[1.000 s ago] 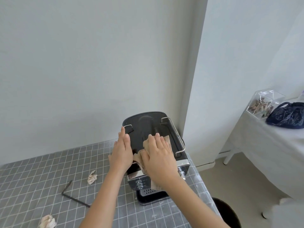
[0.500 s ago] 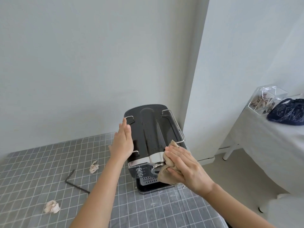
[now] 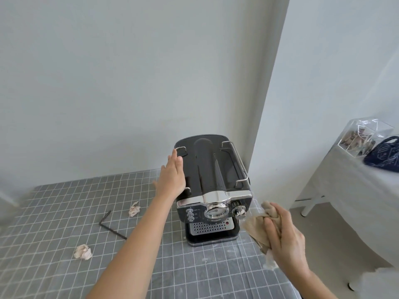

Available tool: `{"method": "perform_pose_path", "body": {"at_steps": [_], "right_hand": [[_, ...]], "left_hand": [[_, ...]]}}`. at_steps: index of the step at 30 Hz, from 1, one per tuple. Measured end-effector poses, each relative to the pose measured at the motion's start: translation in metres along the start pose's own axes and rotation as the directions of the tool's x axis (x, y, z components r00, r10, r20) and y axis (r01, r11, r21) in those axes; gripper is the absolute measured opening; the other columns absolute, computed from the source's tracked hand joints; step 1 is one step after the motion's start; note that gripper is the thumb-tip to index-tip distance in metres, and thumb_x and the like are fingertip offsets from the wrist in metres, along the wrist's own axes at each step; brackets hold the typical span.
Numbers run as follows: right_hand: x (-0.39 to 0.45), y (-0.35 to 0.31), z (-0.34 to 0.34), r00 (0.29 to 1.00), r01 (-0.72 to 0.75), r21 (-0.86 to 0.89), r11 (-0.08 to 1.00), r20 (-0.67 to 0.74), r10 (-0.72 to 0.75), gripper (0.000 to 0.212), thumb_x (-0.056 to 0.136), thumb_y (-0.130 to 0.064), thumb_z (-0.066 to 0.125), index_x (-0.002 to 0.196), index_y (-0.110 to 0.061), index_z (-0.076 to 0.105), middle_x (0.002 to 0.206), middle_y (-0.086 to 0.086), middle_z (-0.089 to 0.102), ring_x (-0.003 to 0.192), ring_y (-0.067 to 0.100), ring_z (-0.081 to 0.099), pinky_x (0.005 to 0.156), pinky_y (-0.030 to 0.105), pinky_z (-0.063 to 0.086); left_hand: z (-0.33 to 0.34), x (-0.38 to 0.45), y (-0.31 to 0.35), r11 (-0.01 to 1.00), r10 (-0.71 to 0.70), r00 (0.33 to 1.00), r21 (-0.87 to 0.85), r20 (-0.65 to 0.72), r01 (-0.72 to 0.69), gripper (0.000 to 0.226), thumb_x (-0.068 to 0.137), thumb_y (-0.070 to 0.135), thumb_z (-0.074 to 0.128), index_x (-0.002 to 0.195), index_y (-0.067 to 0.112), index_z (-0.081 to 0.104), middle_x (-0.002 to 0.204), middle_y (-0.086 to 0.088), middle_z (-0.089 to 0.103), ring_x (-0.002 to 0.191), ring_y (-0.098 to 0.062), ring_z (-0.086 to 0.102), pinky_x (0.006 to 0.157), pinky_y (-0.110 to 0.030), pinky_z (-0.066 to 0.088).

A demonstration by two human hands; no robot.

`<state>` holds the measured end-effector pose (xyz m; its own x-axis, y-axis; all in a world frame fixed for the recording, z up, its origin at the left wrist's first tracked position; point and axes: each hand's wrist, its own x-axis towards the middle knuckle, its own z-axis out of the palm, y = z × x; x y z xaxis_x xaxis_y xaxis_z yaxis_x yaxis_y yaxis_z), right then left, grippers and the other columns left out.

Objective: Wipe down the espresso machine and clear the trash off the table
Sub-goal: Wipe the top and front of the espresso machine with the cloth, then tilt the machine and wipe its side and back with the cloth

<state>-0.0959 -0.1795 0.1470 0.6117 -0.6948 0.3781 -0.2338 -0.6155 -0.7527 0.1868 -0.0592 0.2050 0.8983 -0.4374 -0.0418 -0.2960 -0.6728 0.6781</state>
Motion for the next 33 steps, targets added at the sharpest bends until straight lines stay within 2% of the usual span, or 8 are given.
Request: {"method": "perform_pose_path", "body": {"at_steps": [6,10,13,17,20,24,27,33], "right_hand": [[-0.067,0.044,0.037,0.934,-0.131,-0.137,0.982,0.315,0.169,0.017,0.100,-0.022,0.051,0.110,-0.034,0.044,0.103,-0.012,0.057,0.092,0.002,0.058,0.073,0.016,0.043],[-0.083,0.069,0.057,0.867,-0.084,-0.264,0.961,0.455,0.200,0.022,0.095,-0.021,0.059,0.116,-0.019,0.054,0.137,0.013,0.052,0.130,0.033,0.051,0.103,0.038,0.046],[-0.056,0.058,0.050,0.933,-0.151,-0.205,0.967,0.293,0.208,0.025,0.096,-0.027,0.053,0.116,-0.016,0.061,0.144,0.008,0.049,0.133,0.026,0.049,0.105,0.043,0.045],[0.043,-0.004,0.020,0.980,-0.149,0.055,0.987,-0.128,0.155,0.014,0.099,-0.012,0.052,0.103,-0.009,0.065,0.097,0.001,0.067,0.081,0.018,0.065,0.071,0.029,0.052],[0.120,-0.036,0.015,0.986,-0.150,0.066,0.987,-0.066,0.154,0.016,0.099,-0.016,0.051,0.092,-0.008,0.063,0.074,0.003,0.063,0.066,0.019,0.054,0.060,0.025,0.037],[0.184,-0.051,0.036,0.931,-0.234,-0.097,0.967,0.265,0.252,0.027,0.097,-0.020,0.051,0.085,-0.003,0.067,0.075,0.009,0.069,0.079,0.030,0.062,0.069,0.030,0.047],[0.200,-0.050,0.044,0.897,-0.285,-0.097,0.954,0.323,0.301,0.032,0.093,-0.015,0.053,0.080,0.010,0.066,0.078,0.022,0.073,0.072,0.033,0.065,0.069,0.035,0.055],[0.206,-0.051,0.035,0.840,-0.375,-0.063,0.925,0.400,0.367,0.031,0.093,-0.015,0.055,0.070,-0.001,0.069,0.057,-0.005,0.063,0.048,0.011,0.049,0.044,0.019,0.038]], "left_hand": [[0.001,-0.001,0.002,0.998,-0.027,0.998,0.053,-0.064,0.031,0.057,0.100,0.046,0.010,0.152,0.022,0.015,0.155,-0.001,0.033,0.146,-0.030,0.024,0.111,-0.063,0.020],[-0.002,-0.007,0.012,0.977,-0.031,0.993,0.204,-0.117,0.054,0.046,0.103,0.028,0.019,0.147,0.016,0.028,0.131,-0.015,0.055,0.134,-0.037,0.040,0.108,-0.065,0.021],[-0.004,-0.008,0.016,0.950,0.003,0.989,0.308,-0.147,0.043,0.044,0.102,0.023,0.026,0.144,0.016,0.035,0.121,-0.016,0.059,0.125,-0.036,0.048,0.109,-0.065,0.020],[-0.010,-0.008,0.020,0.906,0.103,0.964,0.422,-0.246,0.011,0.027,0.099,0.022,0.037,0.109,0.015,0.062,0.089,-0.009,0.069,0.093,-0.036,0.061,0.103,-0.054,0.033],[-0.018,-0.011,0.019,0.954,0.143,0.947,0.293,-0.288,-0.055,0.027,0.092,0.016,0.051,0.068,0.026,0.052,0.064,0.002,0.056,0.072,-0.030,0.055,0.080,-0.038,0.043],[-0.030,-0.006,0.024,0.999,0.018,0.962,0.044,-0.272,-0.006,0.020,0.088,0.011,0.063,0.105,0.004,0.071,0.097,-0.012,0.075,0.075,-0.021,0.068,0.078,-0.028,0.050],[-0.033,0.002,0.023,0.988,-0.094,0.979,-0.134,-0.182,0.070,0.019,0.086,0.006,0.066,0.104,-0.001,0.068,0.092,-0.015,0.074,0.052,-0.009,0.063,0.067,-0.027,0.054],[-0.037,0.022,0.013,0.897,-0.249,0.968,-0.376,0.006,0.233,0.021,0.083,-0.004,0.067,0.104,-0.009,0.062,0.070,-0.014,0.063,0.042,-0.015,0.060,0.043,-0.025,0.054]]}}
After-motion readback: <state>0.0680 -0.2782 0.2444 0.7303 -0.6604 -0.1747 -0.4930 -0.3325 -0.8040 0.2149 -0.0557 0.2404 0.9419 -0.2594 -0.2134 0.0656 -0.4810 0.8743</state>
